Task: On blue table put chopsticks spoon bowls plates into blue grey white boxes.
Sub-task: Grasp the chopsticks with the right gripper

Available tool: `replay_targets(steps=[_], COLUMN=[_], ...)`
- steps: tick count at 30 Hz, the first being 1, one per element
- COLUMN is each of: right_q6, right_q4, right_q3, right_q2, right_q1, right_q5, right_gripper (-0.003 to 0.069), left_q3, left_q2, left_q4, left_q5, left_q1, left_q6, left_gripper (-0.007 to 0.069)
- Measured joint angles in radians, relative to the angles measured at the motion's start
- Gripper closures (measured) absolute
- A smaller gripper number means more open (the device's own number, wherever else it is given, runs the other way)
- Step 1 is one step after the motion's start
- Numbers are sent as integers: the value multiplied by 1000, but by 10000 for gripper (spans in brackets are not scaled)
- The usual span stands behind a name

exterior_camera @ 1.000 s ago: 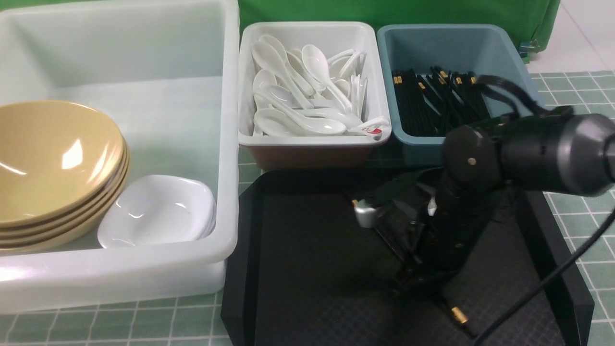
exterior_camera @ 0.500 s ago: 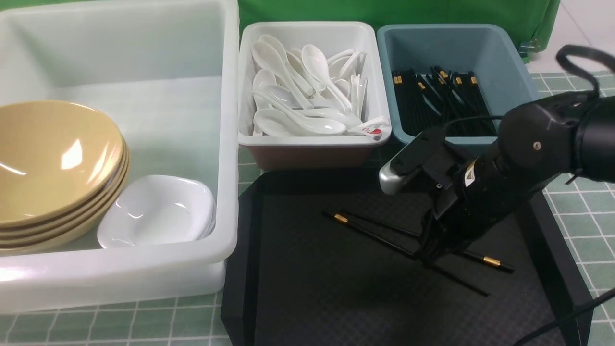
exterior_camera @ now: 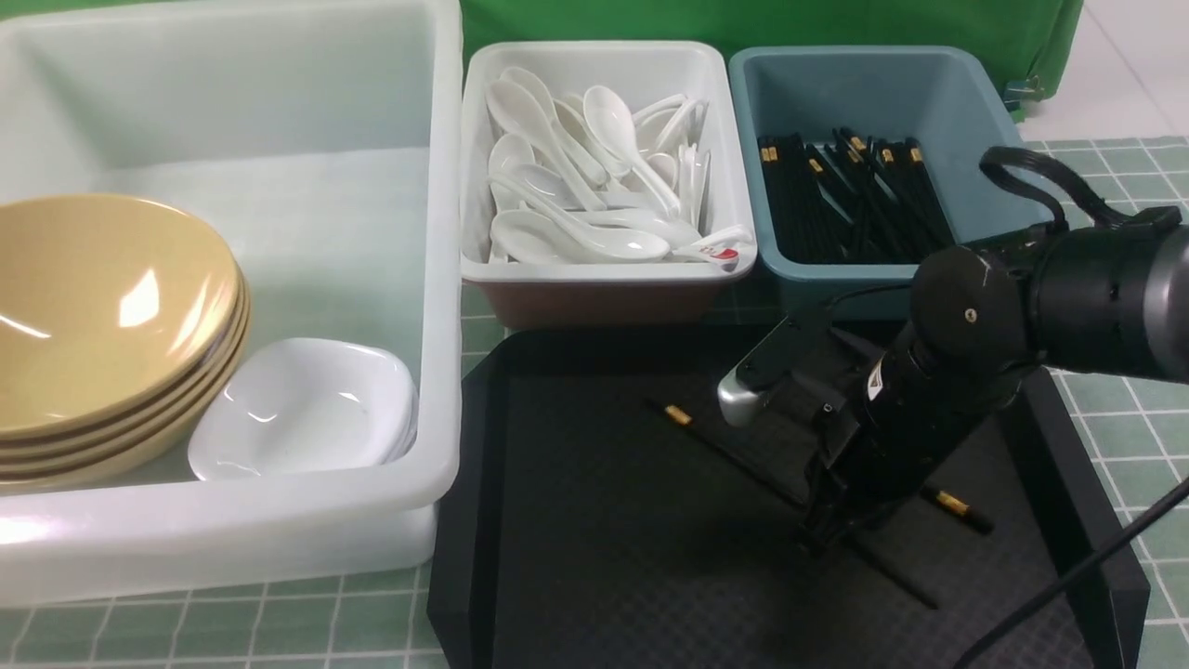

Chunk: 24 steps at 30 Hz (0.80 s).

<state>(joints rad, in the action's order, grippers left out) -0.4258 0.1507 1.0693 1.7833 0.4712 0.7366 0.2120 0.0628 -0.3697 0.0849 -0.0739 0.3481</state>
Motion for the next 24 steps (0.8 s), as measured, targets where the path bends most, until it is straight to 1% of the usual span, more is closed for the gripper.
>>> replay_targets(steps=[1,4,6,7,8,9,10,12,15,16,17,18,19,20,24], right_q6=[-11,-29,-49,-50,-54,-54,-46,-22,-12,-7,-4,-1,-1,0,0], right_q4=[1,1,-15,-17,-24,-24,-28,-35,-36,-14,9,34,37,53,73], right_q3=[-5,6,29,31,37,37,42,45,45,44,44,44,44,44,44], right_q2=[-52,-197,-317,-326,-391,-403,-431,-428,-391,-350,-314,-264,-256,-195,-31], right_q1=[0,0,-4,-4,-24,-28,-61,-98,-112,-104,-93,-74,-70,-40,31], right_q5=[18,24,-42,-42,-157,-184,-265,-317,-251,-157,-103,-53,-47,-15,5], right_gripper=[621,622,622,622,622,622,622,622,619,612,605,588,588,566,475], left_q3=[0,0,0,0,0,0,0,0,0,0,0,0,0,0,0], left_q2=[0,0,0,0,0,0,0,0,0,0,0,0,0,0,0], left_q4=[0,0,0,0,0,0,0,0,0,0,0,0,0,0,0], left_q5=[0,0,0,0,0,0,0,0,0,0,0,0,0,0,0], left_q1=[0,0,0,0,0,0,0,0,0,0,0,0,0,0,0], left_q6=[0,0,0,0,0,0,0,0,0,0,0,0,0,-2,-2], left_gripper=[622,622,622,622,622,622,622,622,622,622,622,622,622,622,622])
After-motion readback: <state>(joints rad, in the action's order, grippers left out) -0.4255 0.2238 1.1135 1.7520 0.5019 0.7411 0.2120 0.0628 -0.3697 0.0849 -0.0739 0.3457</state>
